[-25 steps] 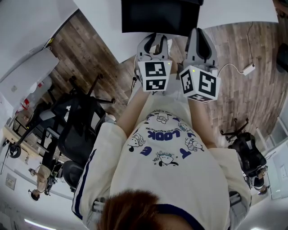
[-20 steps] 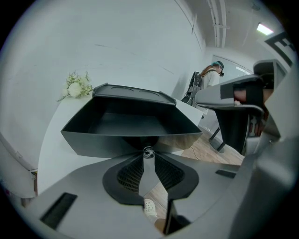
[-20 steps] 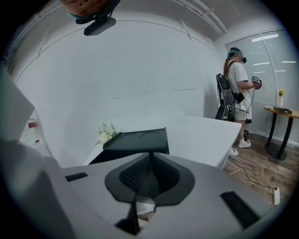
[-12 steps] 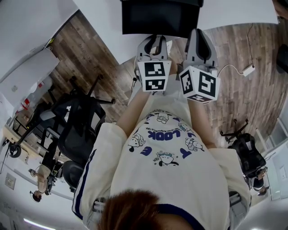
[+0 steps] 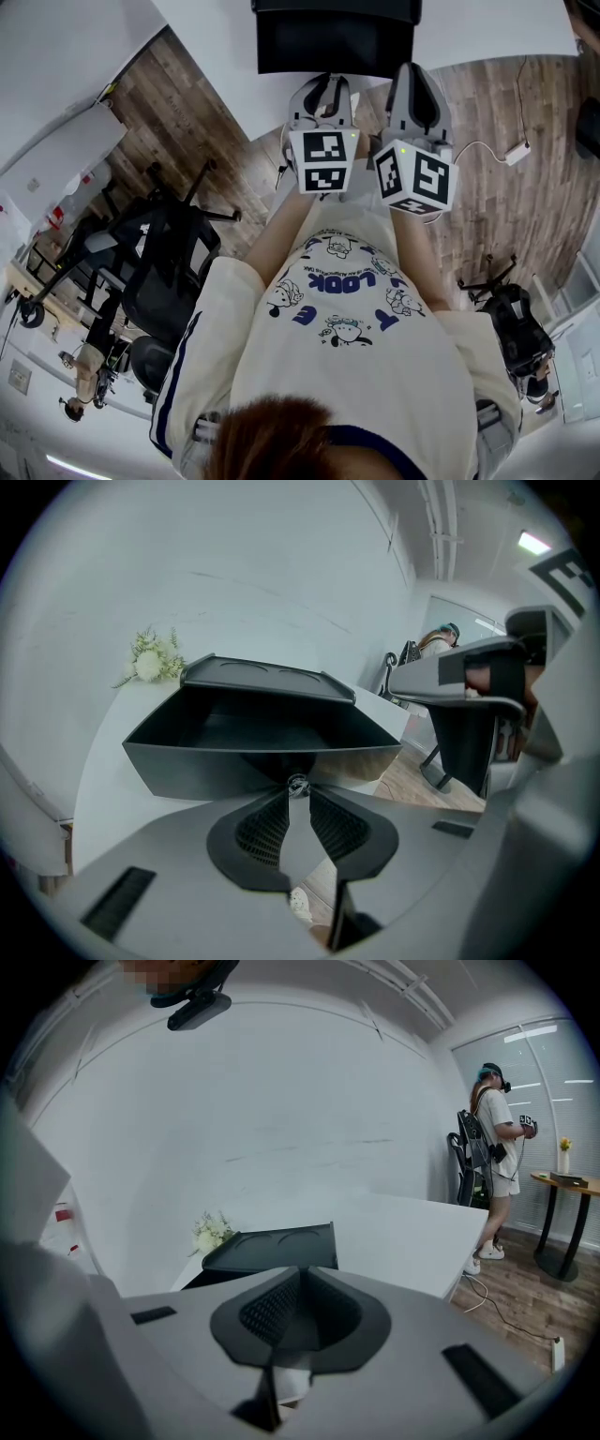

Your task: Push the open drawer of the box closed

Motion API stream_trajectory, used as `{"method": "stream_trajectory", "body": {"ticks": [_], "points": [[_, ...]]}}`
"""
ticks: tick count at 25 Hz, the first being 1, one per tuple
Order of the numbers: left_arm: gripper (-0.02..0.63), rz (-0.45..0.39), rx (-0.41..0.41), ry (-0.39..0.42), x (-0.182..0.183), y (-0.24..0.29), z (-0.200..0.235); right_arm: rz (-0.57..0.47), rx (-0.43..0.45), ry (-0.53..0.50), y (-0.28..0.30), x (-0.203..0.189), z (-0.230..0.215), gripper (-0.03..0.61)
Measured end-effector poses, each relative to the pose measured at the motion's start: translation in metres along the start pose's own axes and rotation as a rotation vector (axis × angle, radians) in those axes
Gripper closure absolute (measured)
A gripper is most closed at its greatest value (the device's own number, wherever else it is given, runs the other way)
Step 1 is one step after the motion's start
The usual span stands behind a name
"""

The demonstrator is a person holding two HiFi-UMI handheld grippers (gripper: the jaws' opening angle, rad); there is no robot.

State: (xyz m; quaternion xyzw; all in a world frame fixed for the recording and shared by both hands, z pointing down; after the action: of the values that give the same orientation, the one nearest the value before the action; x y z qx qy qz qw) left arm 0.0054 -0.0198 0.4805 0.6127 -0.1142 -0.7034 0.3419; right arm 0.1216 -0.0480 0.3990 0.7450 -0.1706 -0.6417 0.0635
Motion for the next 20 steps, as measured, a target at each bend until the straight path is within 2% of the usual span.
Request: {"method": "stream_trajectory", "body": {"ticks": [20], "points": [[0.538, 0.007, 0.028, -0.003, 0.016, 0.02, 0.011, 0.011, 0.003, 0.007, 0.024, 0.005, -0.011, 0.534]]}}
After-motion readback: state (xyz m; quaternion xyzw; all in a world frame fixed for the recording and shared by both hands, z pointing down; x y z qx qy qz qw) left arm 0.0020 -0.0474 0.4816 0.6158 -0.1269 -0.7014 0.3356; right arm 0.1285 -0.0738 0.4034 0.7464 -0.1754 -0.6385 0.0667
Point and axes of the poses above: the fingertips, and each gripper's own axes: y forward along the fingers, z to its left, x out of its top, the point moved 4 cm from there along -y, backward along the fingers, and after that the axes turned 6 degrees about -z, right-handed, at the moved point
